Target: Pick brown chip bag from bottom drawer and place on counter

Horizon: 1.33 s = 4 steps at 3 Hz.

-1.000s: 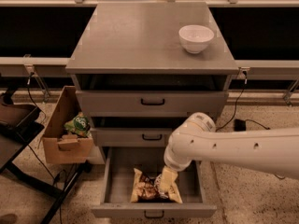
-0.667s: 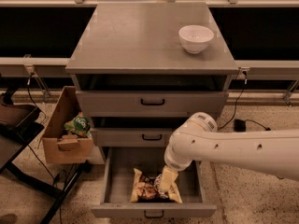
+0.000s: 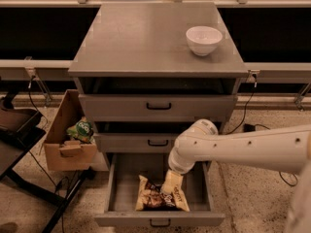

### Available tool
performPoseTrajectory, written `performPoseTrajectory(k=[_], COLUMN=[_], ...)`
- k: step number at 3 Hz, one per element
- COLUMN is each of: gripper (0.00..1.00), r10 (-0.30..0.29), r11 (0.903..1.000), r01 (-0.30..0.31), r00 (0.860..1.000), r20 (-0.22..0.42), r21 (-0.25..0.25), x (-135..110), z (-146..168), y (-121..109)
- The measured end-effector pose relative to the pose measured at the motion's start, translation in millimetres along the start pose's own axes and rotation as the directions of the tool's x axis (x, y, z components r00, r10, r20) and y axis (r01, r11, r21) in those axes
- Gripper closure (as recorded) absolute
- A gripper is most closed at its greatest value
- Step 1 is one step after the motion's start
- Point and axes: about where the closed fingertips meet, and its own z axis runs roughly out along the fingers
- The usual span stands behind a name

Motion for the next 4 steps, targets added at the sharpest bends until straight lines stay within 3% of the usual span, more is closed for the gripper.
performPoseTrajectory(k=[1,2,4], gripper=[0.00,0.00,0.00], r10=[0.031,0.072,0.073], r11=[0.9987,0.9966,0.9951], r01=[-0.030,-0.070,-0.070], r00=[0.999,0.996,0.996], r20=[0.023,0.045,0.052], r21=[-0.042,-0.045,-0.070], x=[24,58,56], z=[73,136,155], y=[-24,-47,-50])
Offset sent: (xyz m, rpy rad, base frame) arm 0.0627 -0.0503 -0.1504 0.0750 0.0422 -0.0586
